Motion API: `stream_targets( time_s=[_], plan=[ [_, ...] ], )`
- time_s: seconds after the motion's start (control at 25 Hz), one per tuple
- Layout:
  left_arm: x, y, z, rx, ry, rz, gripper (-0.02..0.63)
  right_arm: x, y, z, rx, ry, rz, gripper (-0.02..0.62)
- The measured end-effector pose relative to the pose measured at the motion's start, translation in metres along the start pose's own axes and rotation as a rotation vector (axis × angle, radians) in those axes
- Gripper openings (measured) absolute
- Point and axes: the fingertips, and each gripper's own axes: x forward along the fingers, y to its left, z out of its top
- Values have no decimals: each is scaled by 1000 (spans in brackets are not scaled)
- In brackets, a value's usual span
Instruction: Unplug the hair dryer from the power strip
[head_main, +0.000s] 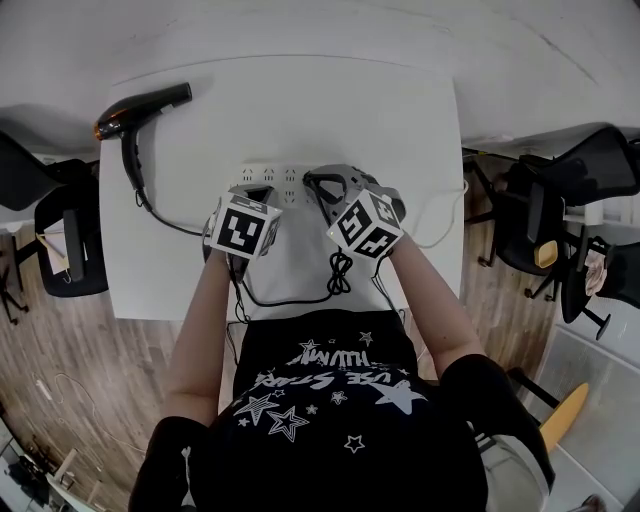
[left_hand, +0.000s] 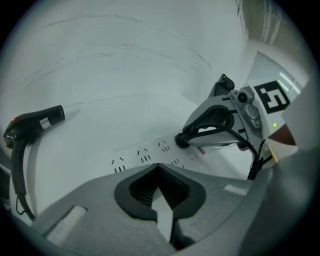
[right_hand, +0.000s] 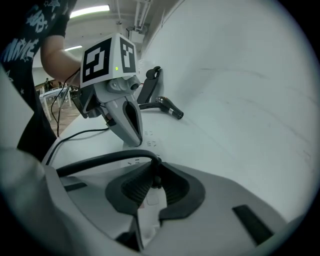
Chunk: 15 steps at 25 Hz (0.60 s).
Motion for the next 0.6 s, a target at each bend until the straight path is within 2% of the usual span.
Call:
stream_targets(
  time_s=[0.08, 0.2, 0.28, 0.36, 0.52, 0.6],
  plan=[
    [0, 0, 0, 0, 1, -1, 8, 0, -2, -1, 65, -17, 12, 60],
    [0, -1, 0, -6, -1, -2, 8, 0, -8, -3, 246, -68, 28, 61],
    [1, -1, 1, -5, -3, -1, 8, -1, -12, -4, 323, -99, 27, 63],
    [1, -1, 1, -2, -2, 1, 8, -1, -12, -4, 307, -100, 13, 63],
    [1, 1, 0, -12, -3, 3, 8, -2, -5, 2, 107, -62, -29, 61],
    [0, 0, 1, -19, -6, 1, 8, -3, -3, 3, 57, -61, -43, 60]
  ],
)
